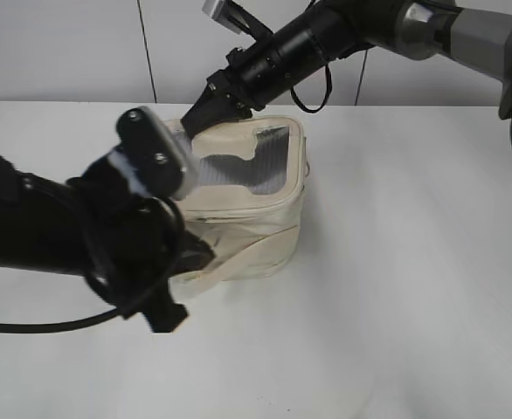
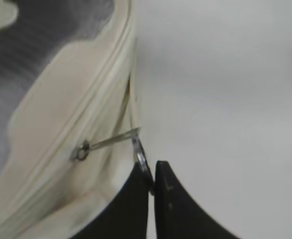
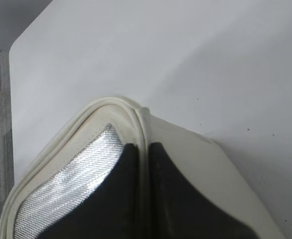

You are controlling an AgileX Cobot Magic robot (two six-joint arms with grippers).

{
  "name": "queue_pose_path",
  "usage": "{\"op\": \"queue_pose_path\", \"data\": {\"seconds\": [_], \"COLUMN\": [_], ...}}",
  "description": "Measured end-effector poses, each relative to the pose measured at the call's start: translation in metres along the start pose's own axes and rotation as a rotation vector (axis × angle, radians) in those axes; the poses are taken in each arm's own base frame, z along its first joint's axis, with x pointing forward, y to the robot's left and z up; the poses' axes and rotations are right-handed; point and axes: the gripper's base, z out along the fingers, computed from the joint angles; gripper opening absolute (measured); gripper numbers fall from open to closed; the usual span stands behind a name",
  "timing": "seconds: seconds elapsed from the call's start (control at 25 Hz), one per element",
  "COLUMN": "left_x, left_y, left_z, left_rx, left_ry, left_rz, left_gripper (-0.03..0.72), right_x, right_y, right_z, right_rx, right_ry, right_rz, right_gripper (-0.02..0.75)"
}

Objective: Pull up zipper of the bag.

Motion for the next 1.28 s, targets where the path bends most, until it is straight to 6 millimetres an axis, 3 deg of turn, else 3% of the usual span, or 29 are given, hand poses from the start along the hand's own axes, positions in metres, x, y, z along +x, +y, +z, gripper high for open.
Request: {"op": "queue_pose_path", "data": {"seconds": [0.12, 0.24, 0.32, 0.4, 0.48, 0.52, 0.64, 0.8, 0.88, 1.04, 1.16, 1.28], "left_x": [-0.019, -0.021, -0.017, -0.012, -0.008, -0.006, 0.001, 0.004, -0.006, -0.04, -0.07, -0.099], "left_y": [-0.015, -0.016, -0.012, -0.007, -0.001, -0.001, 0.017, 0.058, 0.091, 0.149, 0.179, 0.191], "left_z": [0.021, 0.032, 0.029, 0.018, 0.003, -0.007, -0.033, -0.055, -0.061, -0.045, -0.014, 0.016], "left_rx": [-0.003, 0.006, 0.019, 0.058, 0.118, 0.158, 0.16, 0.145, 0.153, 0.208, 0.269, 0.341], "left_ry": [-0.02, -0.014, -0.012, -0.026, -0.054, -0.072, -0.113, -0.142, -0.177, -0.209, -0.21, -0.172], "left_rz": [-0.016, -0.105, -0.16, -0.199, -0.24, -0.257, -0.347, -0.433, -0.442, -0.378, -0.297, -0.189], "left_gripper": [-0.001, 0.0, 0.023, 0.103, 0.215, 0.272, 0.345, 0.34, 0.335, 0.335, 0.335, 0.342], "right_x": [0.0, 0.0, -0.001, -0.003, -0.007, -0.008, -0.014, -0.011, 0.001, 0.055, 0.104, 0.155], "right_y": [0.0, -0.001, -0.003, -0.005, -0.009, -0.012, -0.015, -0.024, -0.034, -0.044, -0.023, 0.003], "right_z": [0.0, -0.001, -0.003, -0.01, -0.025, -0.035, -0.075, -0.131, -0.155, -0.18, -0.18, -0.163], "right_rx": [-0.002, -0.001, 0.01, 0.031, 0.065, 0.086, 0.156, 0.227, 0.242, 0.236, 0.343, 0.436], "right_ry": [0.001, 0.0, -0.011, -0.028, -0.036, -0.04, -0.043, -0.042, -0.064, -0.122, -0.227, -0.323], "right_rz": [0.0, 0.016, 0.026, 0.043, 0.057, 0.073, 0.106, 0.19, 0.26, 0.386, 0.382, 0.245], "right_gripper": [0.045, 0.057, 0.134, 0.282, 0.419, 0.445, 0.428, 0.391, 0.386, 0.379, 0.378, 0.378]}}
